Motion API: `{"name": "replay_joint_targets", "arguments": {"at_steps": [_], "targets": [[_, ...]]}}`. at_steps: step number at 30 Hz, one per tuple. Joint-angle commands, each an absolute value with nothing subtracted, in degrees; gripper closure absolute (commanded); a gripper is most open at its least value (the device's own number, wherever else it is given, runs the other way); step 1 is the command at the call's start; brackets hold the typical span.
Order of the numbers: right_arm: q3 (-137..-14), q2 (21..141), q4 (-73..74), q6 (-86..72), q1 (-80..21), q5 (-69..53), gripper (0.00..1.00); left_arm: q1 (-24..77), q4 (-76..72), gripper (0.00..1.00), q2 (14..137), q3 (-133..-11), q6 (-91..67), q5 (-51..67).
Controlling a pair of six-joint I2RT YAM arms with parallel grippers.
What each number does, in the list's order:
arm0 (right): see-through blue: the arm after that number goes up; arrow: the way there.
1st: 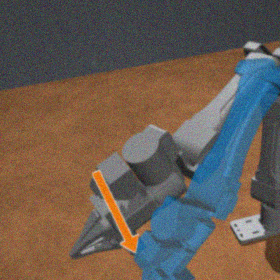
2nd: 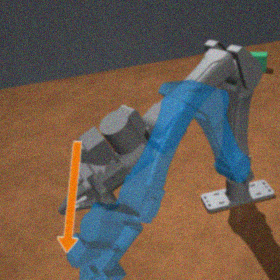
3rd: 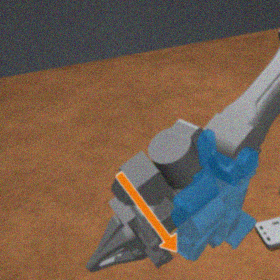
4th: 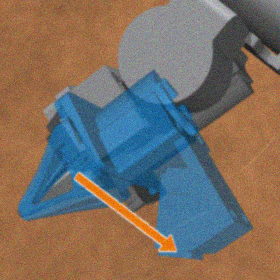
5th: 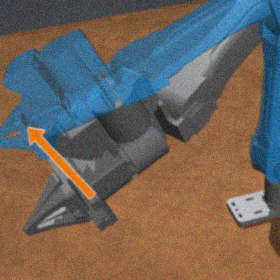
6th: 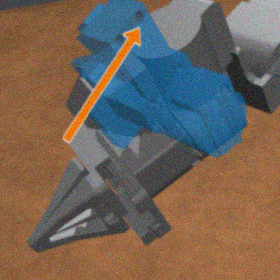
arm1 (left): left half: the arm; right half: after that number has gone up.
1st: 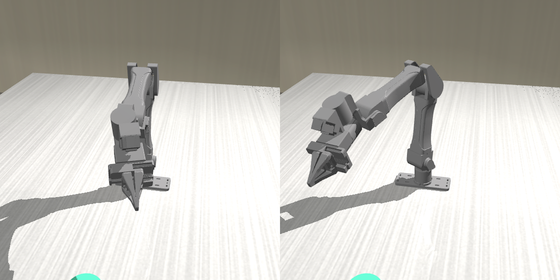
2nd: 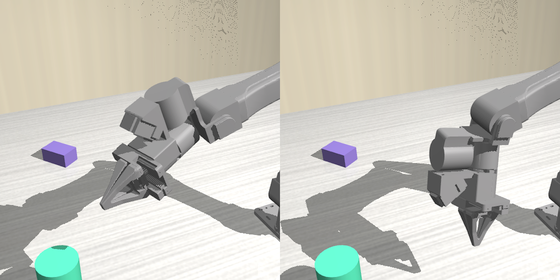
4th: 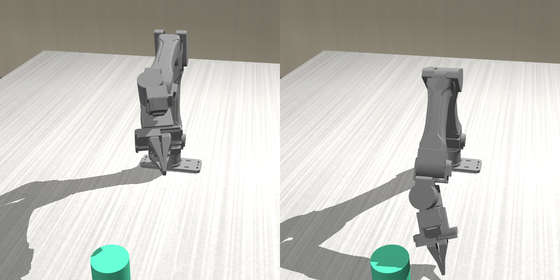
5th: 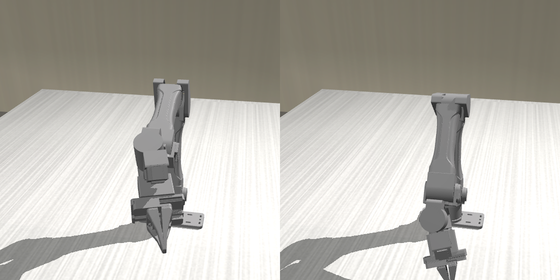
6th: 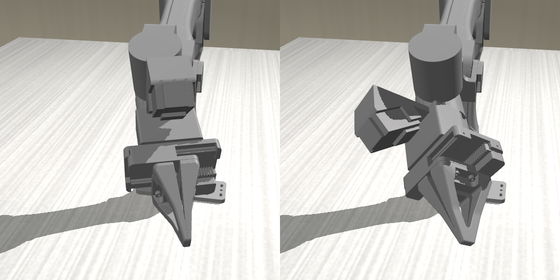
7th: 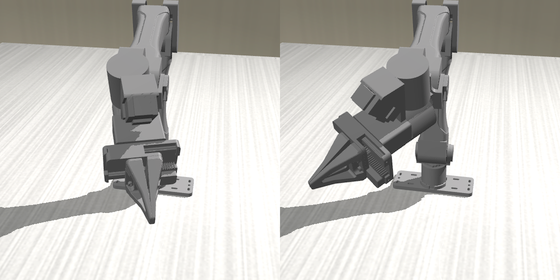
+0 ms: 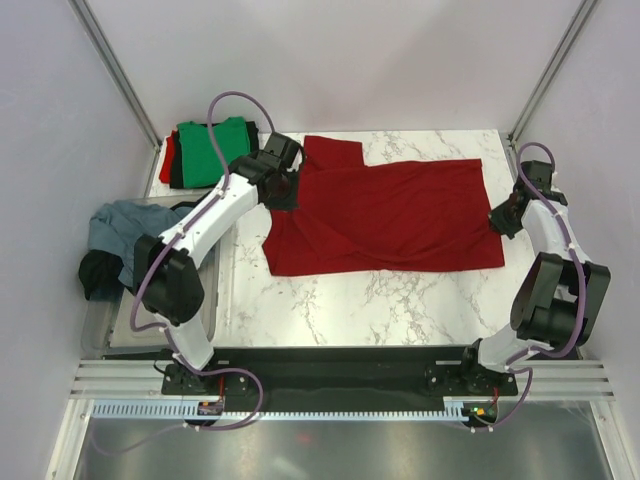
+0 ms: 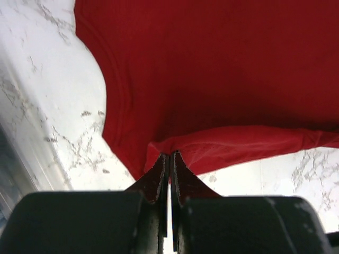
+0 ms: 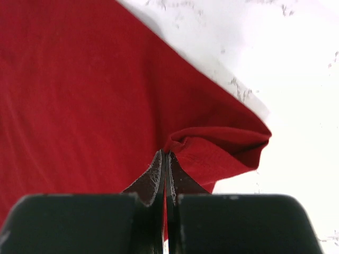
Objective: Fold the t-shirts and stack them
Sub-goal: Fold the tshirt
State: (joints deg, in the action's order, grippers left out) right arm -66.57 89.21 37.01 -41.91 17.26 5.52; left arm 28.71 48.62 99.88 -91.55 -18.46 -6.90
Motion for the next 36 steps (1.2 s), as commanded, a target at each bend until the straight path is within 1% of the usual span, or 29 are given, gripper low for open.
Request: {"name": "replay_joint_targets", "arguments": {"at_steps": [1, 15, 19, 22, 24, 25, 26, 27, 28, 29, 30, 31, 32, 33, 34, 35, 36], "targets": [[-71.44, 91.66, 35.16, -41.48, 17.40, 9.49, 1.00, 27.07, 47.02, 0.98, 103.09, -97.02, -13.10, -5.45], [-76.55, 102.03, 32.70, -42.81, 17.14, 9.49, 1.00, 24.52, 48.16, 0.98, 116.36, -108.27, -10.46, -4.66], [-80.24, 105.81, 32.70, -42.63, 16.61, 8.96, 1.00, 23.12, 49.04, 0.98, 119.70, -110.91, -11.25, -5.19], [-83.75, 109.15, 32.87, -42.10, 15.73, 9.40, 1.00, 21.62, 49.92, 0.98, 123.04, -115.65, -11.51, -3.52], [-87.43, 111.78, 33.66, -41.75, 15.56, 8.97, 1.00, 21.45, 52.46, 0.91, 126.36, -122.06, -10.99, -3.16], [-89.02, 112.75, 34.10, -41.14, 15.64, 8.62, 1.00, 21.10, 53.78, 0.84, 127.52, -127.30, -10.90, -3.08], [-90.77, 113.81, 34.71, -40.44, 15.56, 7.31, 0.96, 21.09, 55.18, 0.62, 128.83, -129.88, -10.90, -2.21], [-92.71, 115.91, 36.20, -39.39, 15.38, 5.73, 0.89, 21.01, 58.15, 0.53, 129.63, -132.08, -11.33, -2.02], [-96.73, 116.80, 37.52, -38.24, 15.12, 3.97, 0.76, 20.92, 58.97, 0.48, 129.81, -133.40, -11.69, -1.93], [-98.59, 117.50, 39.10, -36.67, 14.77, 3.87, 0.37, 20.83, 59.41, 0.40, 129.12, -132.98, -12.12, -1.24], [-100.35, 117.25, 40.94, -35.95, 14.24, 4.13, 0.21, 20.92, 59.15, 0.38, 127.98, -131.85, -13.43, -1.06], [-100.28, 116.29, 41.39, -35.51, 14.06, 5.35, 0.08, 20.92, 58.98, 0.36, 124.84, -130.27, -13.97, -0.88], [-99.67, 115.06, 41.57, -35.07, 14.06, 6.06, 0.06, 20.92, 58.71, 0.34, 123.06, -126.25, -14.41, -0.79], [-98.45, 111.39, 41.57, -34.89, 14.06, 7.02, 0.05, 20.83, 58.28, 0.34, 120.87, -123.95, -15.37, -0.97], [-95.22, 109.36, 41.49, -34.72, 14.06, 7.99, 0.02, 20.92, 57.05, 0.34, 118.67, -121.14, -16.08, -1.31], [-93.01, 107.25, 41.31, -34.72, 14.24, 9.48, 0.02, 20.83, 56.00, 0.33, 113.52, -114.76, -16.78, -1.75], [-87.42, 102.70, 39.92, -34.54, 14.85, 9.14, 0.02, 20.83, 54.68, 0.33, 110.77, -111.13, -18.27, -1.50]]}}
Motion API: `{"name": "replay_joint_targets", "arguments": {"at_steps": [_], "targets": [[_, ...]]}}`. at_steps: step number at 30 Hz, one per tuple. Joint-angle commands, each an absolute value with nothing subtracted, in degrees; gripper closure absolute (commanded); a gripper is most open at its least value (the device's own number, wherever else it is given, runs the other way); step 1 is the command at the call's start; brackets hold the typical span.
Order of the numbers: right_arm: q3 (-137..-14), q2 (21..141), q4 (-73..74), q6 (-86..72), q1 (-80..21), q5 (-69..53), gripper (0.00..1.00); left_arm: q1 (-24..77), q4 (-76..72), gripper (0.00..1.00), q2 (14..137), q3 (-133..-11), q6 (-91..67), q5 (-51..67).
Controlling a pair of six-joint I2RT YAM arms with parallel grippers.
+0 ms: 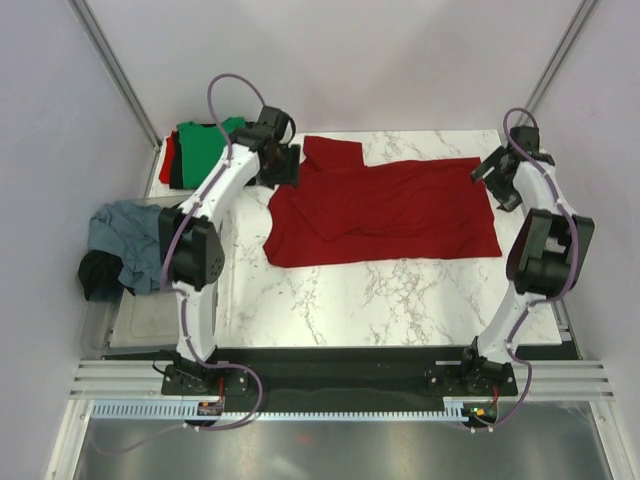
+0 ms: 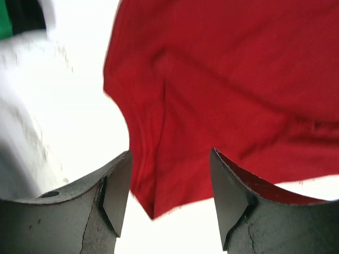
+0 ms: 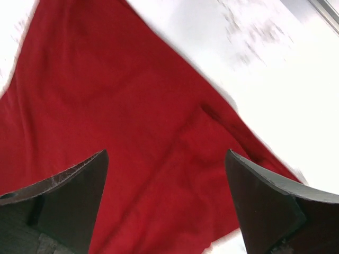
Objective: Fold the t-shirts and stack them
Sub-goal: Fold the tshirt
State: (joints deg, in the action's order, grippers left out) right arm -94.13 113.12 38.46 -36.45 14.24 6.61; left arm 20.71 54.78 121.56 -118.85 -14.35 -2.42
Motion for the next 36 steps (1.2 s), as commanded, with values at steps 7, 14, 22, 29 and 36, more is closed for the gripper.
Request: {"name": "replay_joint_targets", "arguments": {"at_steps": [7, 14, 22, 29, 36], "targets": [[-62.07, 88.95, 31.74, -34.63, 20.56, 0.97, 0.06, 20.92, 40.72, 0.33, 89.32, -75.21, -27.32, 5.17], [-54.23, 90.43, 24.89, -34.54, 21.88, -3.08, 0.12, 20.92, 23.58, 0.28, 80.60, -54.16, -36.28, 9.66], [-53.88, 96.32, 20.13, -35.42, 23.47, -2.91, 0.23, 20.92, 11.79, 0.23, 82.69, -46.23, -39.46, 8.88], [-53.35, 98.96, 18.02, -34.63, 23.91, -1.67, 0.46, 20.92, 7.56, 0.26, 87.53, -44.21, -40.95, 8.26], [-53.17, 99.32, 17.40, -34.72, 23.91, -1.67, 0.74, 21.09, 7.38, 0.38, 89.39, -44.30, -41.22, 8.09]]}}
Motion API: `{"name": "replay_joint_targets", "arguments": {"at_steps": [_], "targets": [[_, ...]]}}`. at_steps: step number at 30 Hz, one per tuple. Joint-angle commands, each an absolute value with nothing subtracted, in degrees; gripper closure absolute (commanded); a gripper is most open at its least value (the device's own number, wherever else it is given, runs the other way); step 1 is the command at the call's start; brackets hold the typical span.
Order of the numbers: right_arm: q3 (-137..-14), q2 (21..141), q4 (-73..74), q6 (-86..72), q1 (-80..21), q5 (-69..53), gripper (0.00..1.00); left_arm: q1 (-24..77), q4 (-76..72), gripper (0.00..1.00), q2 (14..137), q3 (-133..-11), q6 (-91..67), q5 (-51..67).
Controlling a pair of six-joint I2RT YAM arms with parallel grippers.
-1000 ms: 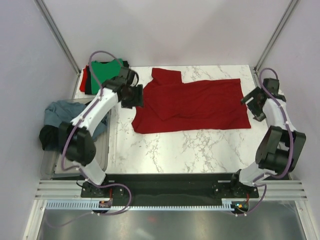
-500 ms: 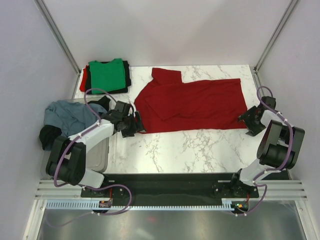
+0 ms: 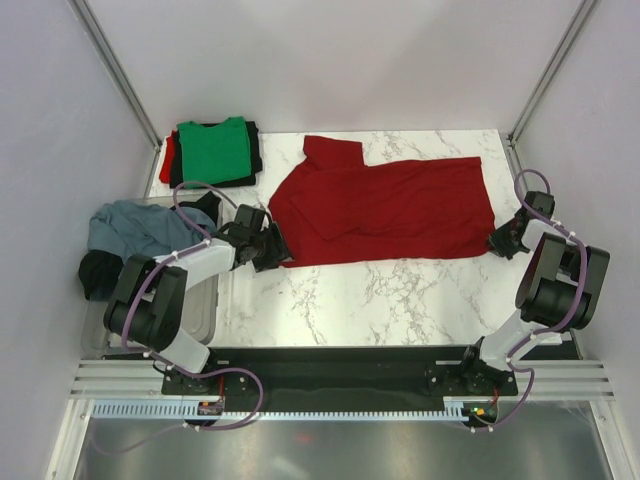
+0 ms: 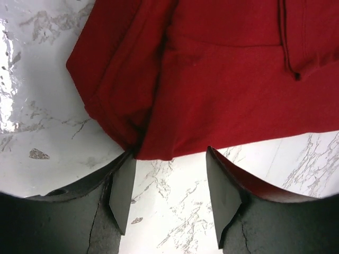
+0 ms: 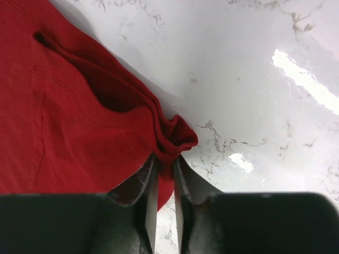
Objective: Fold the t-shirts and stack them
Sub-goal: Fold the tshirt
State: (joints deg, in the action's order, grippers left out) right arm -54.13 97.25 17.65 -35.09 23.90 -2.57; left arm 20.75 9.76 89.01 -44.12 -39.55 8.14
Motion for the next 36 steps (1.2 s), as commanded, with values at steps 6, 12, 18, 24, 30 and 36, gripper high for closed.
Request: {"name": "replay_joint_targets", "arguments": {"at_steps": [6, 12, 18, 24, 30, 36], "targets": [[-52.56, 98.88, 17.14, -34.89, 23.91, -2.37, 0.85, 21.45, 10.62, 0.36, 85.17, -42.80, -40.96, 5.10], [-52.29, 98.88, 16.96, -34.80, 23.91, -2.90, 0.87, 21.36, 14.33, 0.30, 81.30, -43.24, -39.02, 1.94], [-52.38, 99.40, 16.79, -34.89, 23.91, -3.16, 0.91, 21.44, 11.96, 0.35, 85.68, -42.98, -39.72, 2.46], [-52.56, 99.58, 16.88, -34.72, 23.82, -3.08, 1.00, 21.45, 8.79, 0.58, 90.52, -44.47, -39.90, 2.72], [-53.34, 99.23, 18.10, -35.68, 23.82, -3.25, 1.00, 21.27, 11.67, 0.92, 89.65, -50.25, -38.76, 1.76], [-66.07, 93.27, 28.90, -36.83, 23.64, -5.54, 1.00, 20.48, 23.54, 0.97, 83.69, -62.82, -35.42, -2.80]]}}
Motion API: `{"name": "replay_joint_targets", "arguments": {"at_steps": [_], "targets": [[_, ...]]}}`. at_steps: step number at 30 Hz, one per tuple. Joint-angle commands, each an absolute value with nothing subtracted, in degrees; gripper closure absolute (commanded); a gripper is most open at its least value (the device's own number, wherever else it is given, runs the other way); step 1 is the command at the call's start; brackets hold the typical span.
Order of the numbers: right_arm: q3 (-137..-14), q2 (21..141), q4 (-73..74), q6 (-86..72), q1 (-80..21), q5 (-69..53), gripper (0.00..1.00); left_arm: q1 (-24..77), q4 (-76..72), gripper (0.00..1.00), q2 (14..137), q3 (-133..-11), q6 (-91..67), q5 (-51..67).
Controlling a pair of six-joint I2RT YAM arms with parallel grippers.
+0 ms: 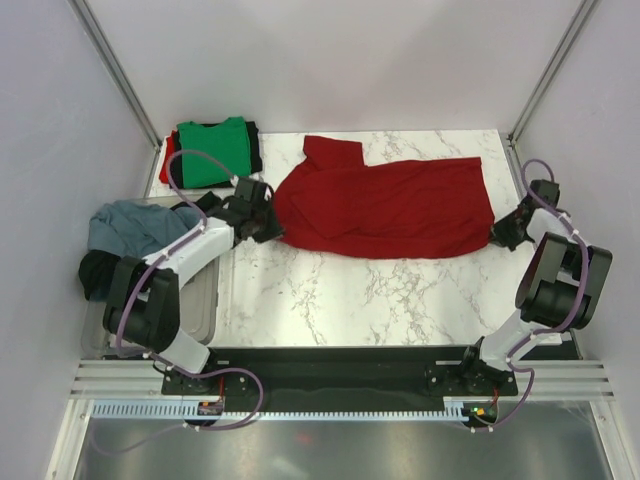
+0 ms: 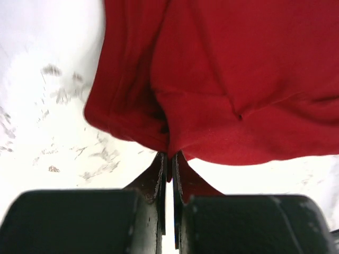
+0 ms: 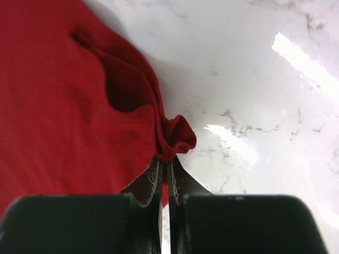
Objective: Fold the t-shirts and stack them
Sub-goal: Fold the tshirt
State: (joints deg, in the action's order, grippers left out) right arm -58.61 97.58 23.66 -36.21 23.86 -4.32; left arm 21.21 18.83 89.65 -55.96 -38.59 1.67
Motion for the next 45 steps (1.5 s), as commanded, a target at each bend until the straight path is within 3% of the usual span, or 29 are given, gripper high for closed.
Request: {"name": "replay_joint_targets", "arguments": {"at_steps": [1, 6, 16, 26, 28, 29, 32, 33, 39, 45], "targets": [[-67.83, 90.99, 31.79, -36.74, 23.73, -4.84, 1.00, 19.96, 25.12, 0.98, 82.28, -63.36, -35.16, -2.99], [-68.48, 85.61, 35.68, -34.90, 26.19, -4.84, 1.00, 17.67, 27.68, 0.98, 72.88, -60.49, -35.77, -1.76], [-48.70, 78.67, 33.49, -34.80, 28.74, -3.35, 1.00, 17.40, 28.48, 0.97, 60.84, -41.06, -43.32, 3.95], [-37.71, 69.71, 36.20, -38.50, 36.55, -4.92, 0.98, 17.40, 31.28, 0.87, 45.55, -28.93, -51.06, 8.17], [-37.27, 66.89, 37.61, -38.14, 37.87, -4.92, 0.90, 17.40, 32.34, 0.82, 43.51, -27.95, -51.94, 8.61], [-36.92, 66.01, 38.14, -37.97, 39.10, -5.01, 0.70, 17.40, 32.78, 0.80, 42.81, -27.34, -52.12, 8.96], [-37.00, 63.64, 39.37, -37.53, 40.86, -5.45, 0.13, 17.40, 34.53, 0.57, 40.26, -27.59, -52.21, 10.02], [-37.35, 62.94, 39.90, -37.62, 40.96, -5.19, 0.10, 17.40, 35.32, 0.50, 39.12, -28.38, -51.25, 9.32], [-41.91, 59.41, 38.15, -40.60, 37.54, -7.47, 0.07, 17.49, 36.31, 0.34, 39.27, -41.11, -42.75, 0.19], [-54.04, 65.20, 35.51, -40.17, 19.09, -0.54, 0.07, 17.49, 29.11, 0.36, 65.97, -60.79, -31.14, 0.18]]}}
